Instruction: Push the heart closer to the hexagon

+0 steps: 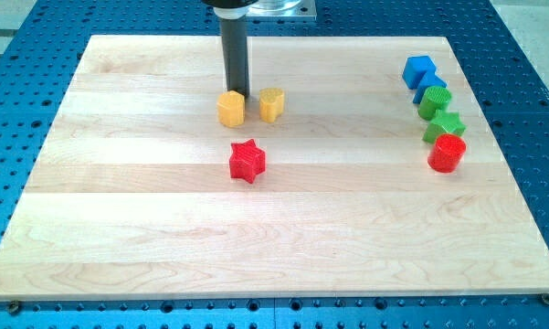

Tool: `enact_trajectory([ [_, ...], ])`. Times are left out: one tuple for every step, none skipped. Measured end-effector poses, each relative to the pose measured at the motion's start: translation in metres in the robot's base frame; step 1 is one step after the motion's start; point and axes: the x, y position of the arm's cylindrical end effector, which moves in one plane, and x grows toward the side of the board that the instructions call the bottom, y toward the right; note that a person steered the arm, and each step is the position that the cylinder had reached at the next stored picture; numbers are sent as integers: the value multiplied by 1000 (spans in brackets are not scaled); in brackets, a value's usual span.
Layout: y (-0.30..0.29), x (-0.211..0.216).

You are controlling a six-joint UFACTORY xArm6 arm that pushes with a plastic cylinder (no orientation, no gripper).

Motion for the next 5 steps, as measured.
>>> enact_trajectory([
  [53,-11],
  [73,-41],
  [60,5],
  [47,-8],
  [41,-72],
])
